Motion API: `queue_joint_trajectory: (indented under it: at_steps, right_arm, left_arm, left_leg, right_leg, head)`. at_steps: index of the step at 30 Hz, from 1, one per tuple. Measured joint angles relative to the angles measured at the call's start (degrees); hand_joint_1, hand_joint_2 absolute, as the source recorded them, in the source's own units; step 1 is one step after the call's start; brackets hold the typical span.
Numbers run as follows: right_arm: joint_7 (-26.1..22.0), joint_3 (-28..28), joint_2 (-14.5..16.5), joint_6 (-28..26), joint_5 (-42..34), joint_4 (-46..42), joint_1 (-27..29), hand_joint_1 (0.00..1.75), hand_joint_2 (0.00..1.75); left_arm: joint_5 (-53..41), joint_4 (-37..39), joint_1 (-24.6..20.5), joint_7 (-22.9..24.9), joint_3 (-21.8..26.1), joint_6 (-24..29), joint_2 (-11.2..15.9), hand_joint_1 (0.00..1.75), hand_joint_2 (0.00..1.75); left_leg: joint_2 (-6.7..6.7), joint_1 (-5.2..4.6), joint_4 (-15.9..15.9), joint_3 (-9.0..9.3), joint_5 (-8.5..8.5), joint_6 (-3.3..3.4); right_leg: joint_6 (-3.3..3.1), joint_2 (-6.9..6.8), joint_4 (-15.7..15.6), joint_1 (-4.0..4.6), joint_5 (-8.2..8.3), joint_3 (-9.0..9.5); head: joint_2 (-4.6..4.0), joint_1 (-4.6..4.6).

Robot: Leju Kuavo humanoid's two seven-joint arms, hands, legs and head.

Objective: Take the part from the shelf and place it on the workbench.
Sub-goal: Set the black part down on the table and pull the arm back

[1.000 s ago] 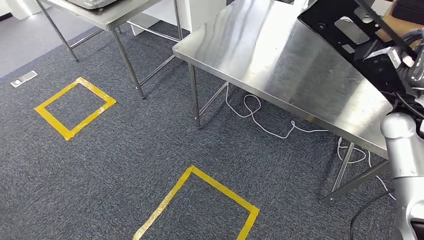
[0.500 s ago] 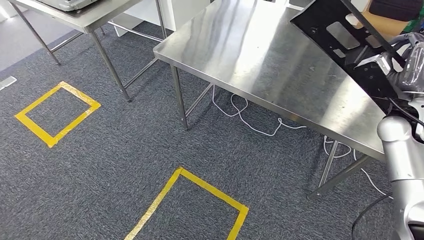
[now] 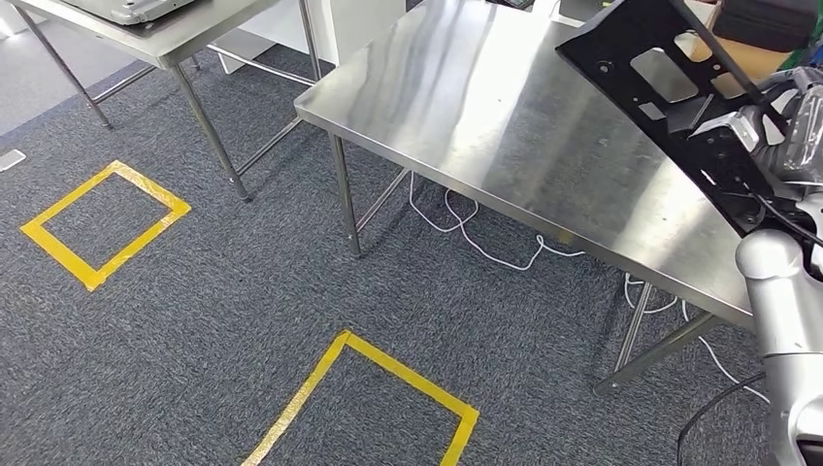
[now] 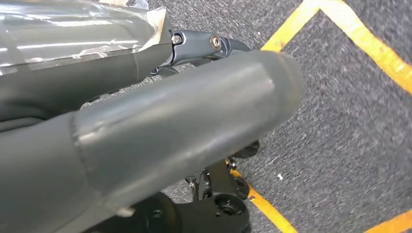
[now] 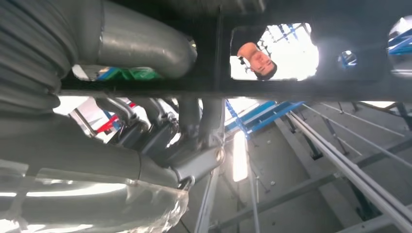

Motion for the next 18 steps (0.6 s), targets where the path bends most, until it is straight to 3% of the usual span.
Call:
queue_joint_trajectory:
  at_steps: [2,4,7,8,9,10,12,13,15,18]
  right_arm:
    - [0.04,-0.02,-0.09,0.00,0.03,-0.16,0.25,1.75,1.75]
    - [0.04,-0.04,-0.20,-0.01,0.05,-0.39,0.34,1.75,1.75]
    - [0.19,-0.04,-0.27,-0.01,0.16,-0.79,0.50,1.75,1.75]
    - [0.33,-0.06,-0.29,-0.02,0.20,-0.97,0.72,1.75,1.75]
    - [0.49,-0.10,-0.32,-0.01,0.22,-1.24,1.00,1.75,1.75]
    - [0.62,-0.17,-0.37,0.01,0.23,-1.56,1.28,1.75,1.75]
    - [0.80,-0.51,-0.49,0.22,0.19,-2.36,1.67,1.75,1.75]
    - [0.87,-0.71,-0.56,0.39,0.16,-2.71,1.76,1.75,1.75]
    - [1.01,-0.95,-0.68,0.93,0.11,-3.15,1.86,1.75,1.75]
    - [1.41,-0.98,-1.01,1.79,0.49,-3.61,2.02,1.75,1.75]
  left_arm:
    - [-0.05,0.01,0.10,0.04,0.00,0.03,-0.03,0.00,0.00]
    - [-0.07,0.02,0.12,0.07,-0.01,0.03,-0.03,0.00,0.00]
    - [-0.10,0.02,0.14,0.07,-0.02,0.14,-0.02,0.00,0.00]
    - [-0.13,0.02,0.17,0.07,-0.02,0.16,-0.02,0.00,0.00]
    - [-0.19,0.03,0.19,0.07,-0.02,0.17,-0.03,0.00,0.00]
    - [-0.25,0.02,0.21,0.07,-0.02,0.16,-0.02,0.00,0.00]
    - [-0.32,0.01,0.21,0.07,-0.01,0.16,0.08,0.00,0.00]
    - [-0.33,0.01,0.21,0.07,0.00,0.11,0.17,0.00,0.00]
    - [-0.34,0.01,0.20,0.06,0.02,-0.04,0.31,0.00,0.00]
    - [-0.43,0.02,0.16,0.02,0.02,-0.32,0.28,0.00,0.00]
  left_leg:
    - [0.07,0.11,0.29,-0.04,-0.35,-0.28]
    - [0.09,0.34,2.59,-0.97,-1.80,-0.85]
    - [0.08,0.67,13.30,-6.62,-6.33,-1.62]
    - [0.07,0.73,16.30,-8.55,-7.01,-1.64]
    - [0.07,0.75,17.35,-9.62,-6.54,-1.51]
    - [0.04,0.74,16.09,-9.53,-5.02,-1.22]
    - [-0.23,0.47,8.30,-6.52,-0.29,-0.09]
    - [-0.27,0.26,4.55,-4.82,1.29,0.47]
    - [-0.20,-0.21,0.84,-3.05,2.13,1.19]
    - [0.09,-0.18,-0.45,-2.11,2.18,1.47]
  right_leg:
    - [-1.31,0.24,-0.09,-0.01,-0.06,0.21]
    - [-2.10,0.37,-0.12,-0.17,-0.25,0.53]
    - [-2.86,0.49,-0.14,-0.03,-0.69,1.04]
    - [-3.04,0.54,-0.14,0.09,-0.83,1.19]
    - [-3.22,0.62,-0.14,0.22,-0.98,1.37]
    - [-3.38,0.71,-0.14,0.33,-1.13,1.60]
    - [-3.51,0.88,-0.20,0.49,-1.46,2.11]
    - [-3.41,0.98,-0.25,0.65,-1.64,2.27]
    - [-3.02,1.12,-0.38,0.76,-1.92,2.39]
    - [-2.29,1.00,-0.66,1.10,-2.25,2.45]
  head:
    - [0.00,-0.12]
    - [0.00,-0.20]
    - [0.00,-0.35]
    - [0.00,-0.36]
    - [0.00,-0.36]
    - [0.00,-0.36]
    - [0.00,-0.34]
    - [0.00,-0.32]
    - [0.00,-0.30]
    - [0.00,-0.27]
